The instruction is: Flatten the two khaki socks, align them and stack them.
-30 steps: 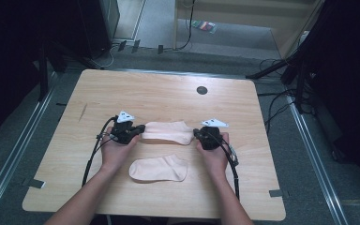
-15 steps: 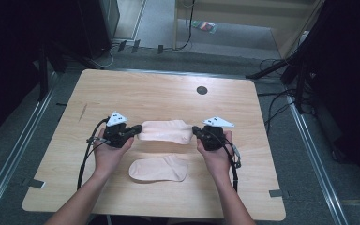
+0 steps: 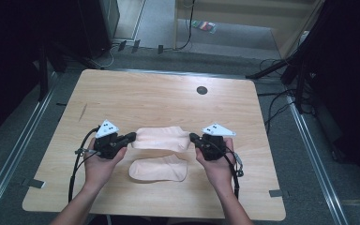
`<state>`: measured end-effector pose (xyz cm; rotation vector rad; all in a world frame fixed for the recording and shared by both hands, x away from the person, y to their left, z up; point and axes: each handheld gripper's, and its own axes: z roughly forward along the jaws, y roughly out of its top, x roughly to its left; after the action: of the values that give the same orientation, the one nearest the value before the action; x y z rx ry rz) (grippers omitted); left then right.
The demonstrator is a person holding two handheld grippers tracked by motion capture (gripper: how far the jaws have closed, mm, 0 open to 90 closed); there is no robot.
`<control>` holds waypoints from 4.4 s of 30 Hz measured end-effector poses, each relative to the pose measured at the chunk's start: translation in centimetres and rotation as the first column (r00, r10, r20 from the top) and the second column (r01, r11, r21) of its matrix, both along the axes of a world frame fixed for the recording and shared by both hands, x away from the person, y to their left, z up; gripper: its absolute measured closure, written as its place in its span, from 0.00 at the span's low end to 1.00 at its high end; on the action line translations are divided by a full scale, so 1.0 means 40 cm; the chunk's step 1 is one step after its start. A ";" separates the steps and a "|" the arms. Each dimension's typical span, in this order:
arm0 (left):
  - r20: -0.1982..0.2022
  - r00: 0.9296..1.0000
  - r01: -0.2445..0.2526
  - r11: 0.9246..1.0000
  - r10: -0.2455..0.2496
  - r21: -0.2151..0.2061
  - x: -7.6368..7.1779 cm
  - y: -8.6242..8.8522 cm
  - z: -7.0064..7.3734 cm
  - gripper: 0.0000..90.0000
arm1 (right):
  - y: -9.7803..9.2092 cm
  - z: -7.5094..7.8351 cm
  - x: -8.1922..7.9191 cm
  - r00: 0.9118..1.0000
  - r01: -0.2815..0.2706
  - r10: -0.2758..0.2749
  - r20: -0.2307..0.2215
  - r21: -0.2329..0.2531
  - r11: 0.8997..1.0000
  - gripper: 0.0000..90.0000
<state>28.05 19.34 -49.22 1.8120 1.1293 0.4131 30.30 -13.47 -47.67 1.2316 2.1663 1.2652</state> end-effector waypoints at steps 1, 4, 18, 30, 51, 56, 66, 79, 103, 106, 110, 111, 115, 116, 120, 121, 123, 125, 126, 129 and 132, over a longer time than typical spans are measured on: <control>0.004 1.000 0.000 1.000 0.000 0.001 -0.007 0.001 0.001 1.00 | 0.000 0.000 -0.006 1.000 -0.001 0.001 -0.002 0.000 1.000 1.00; 0.001 1.000 0.001 1.000 -0.001 -0.010 -0.028 0.003 -0.001 1.00 | 0.001 -0.003 -0.018 1.000 -0.004 0.004 -0.003 0.003 1.000 1.00; -0.023 1.000 0.008 1.000 -0.009 -0.023 -0.122 0.011 -0.028 1.00 | 0.009 -0.034 -0.084 0.999 -0.041 0.040 -0.032 -0.012 0.999 1.00; -0.049 0.999 0.021 0.999 -0.020 0.025 -0.166 0.007 -0.074 1.00 | 0.014 -0.082 -0.108 0.996 -0.061 0.060 -0.071 -0.018 0.998 1.00; -0.094 0.994 0.069 0.985 -0.055 0.160 -0.157 -0.027 -0.132 1.00 | 0.022 -0.140 -0.108 0.985 -0.089 0.073 -0.159 -0.093 0.992 1.00; -0.080 0.995 0.067 0.977 -0.051 0.201 -0.153 -0.035 -0.137 1.00 | 0.018 -0.130 -0.112 0.986 -0.087 0.074 -0.151 -0.082 0.993 1.00; -0.057 0.998 0.053 0.974 -0.041 0.220 -0.151 -0.037 -0.142 1.00 | 0.025 -0.151 -0.115 0.979 -0.092 0.068 -0.191 -0.124 0.988 1.00; -0.030 0.999 0.033 0.974 -0.027 0.224 -0.139 -0.039 -0.148 0.99 | 0.015 -0.154 -0.141 0.979 -0.072 0.046 -0.199 -0.122 0.990 1.00; -0.069 0.993 0.108 0.985 -0.099 0.137 -0.152 -0.043 -0.151 0.92 | 0.071 -0.167 -0.180 0.972 -0.146 0.132 -0.195 -0.056 0.988 1.00; -0.070 0.994 0.098 0.985 -0.088 0.141 -0.150 -0.044 -0.151 0.94 | 0.070 -0.166 -0.185 0.973 -0.148 0.131 -0.192 -0.077 0.986 1.00; -0.077 0.993 0.096 0.988 -0.087 0.123 -0.148 -0.042 -0.151 0.94 | 0.070 -0.166 -0.183 0.972 -0.150 0.134 -0.195 -0.074 0.986 1.00; -0.081 0.993 0.100 0.989 -0.091 0.109 -0.146 -0.039 -0.152 0.94 | 0.070 -0.166 -0.182 0.972 -0.153 0.136 -0.194 -0.074 0.985 1.00; -0.113 0.989 0.100 0.993 -0.094 0.057 -0.139 -0.026 -0.151 0.93 | 0.071 -0.165 -0.183 0.972 -0.155 0.137 -0.193 -0.082 0.984 1.00; -0.118 0.989 0.096 0.994 -0.089 0.053 -0.137 -0.024 -0.150 0.93 | 0.072 -0.165 -0.183 0.972 -0.156 0.138 -0.192 -0.083 0.984 1.00; -0.129 0.988 0.091 0.995 -0.086 0.034 -0.135 -0.020 -0.152 0.94 | 0.069 -0.166 -0.181 0.970 -0.158 0.142 -0.198 -0.071 0.985 1.00; -0.128 0.988 0.093 0.995 -0.088 0.034 -0.136 -0.020 -0.152 0.93 | 0.068 -0.166 -0.180 0.970 -0.157 0.141 -0.197 -0.069 0.985 1.00; -0.120 0.988 0.101 0.995 -0.098 0.021 -0.137 -0.022 -0.152 0.87 | 0.064 -0.167 -0.178 0.969 -0.159 0.146 -0.200 -0.049 0.986 1.00; -0.100 0.989 0.114 0.993 -0.111 0.026 -0.140 -0.024 -0.150 0.82 | 0.057 -0.167 -0.176 0.968 -0.167 0.160 -0.191 -0.022 0.986 1.00; -0.094 0.990 0.112 0.993 -0.110 0.024 -0.142 -0.024 -0.149 0.80 | 0.052 -0.162 -0.176 0.972 -0.149 0.145 -0.186 -0.004 0.989 1.00; -0.068 0.992 0.111 0.994 -0.111 0.002 -0.144 -0.022 -0.143 0.79 | 0.034 -0.141 -0.171 0.985 -0.100 0.102 -0.136 0.024 0.995 1.00; -0.055 0.992 0.112 0.994 -0.112 -0.003 -0.143 -0.020 -0.140 0.80 | 0.019 -0.136 -0.159 0.991 -0.063 0.066 -0.113 0.034 0.997 1.00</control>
<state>22.31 18.53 -54.82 1.8872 1.0590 0.2990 23.95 -12.71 -53.11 1.2844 2.2925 1.2869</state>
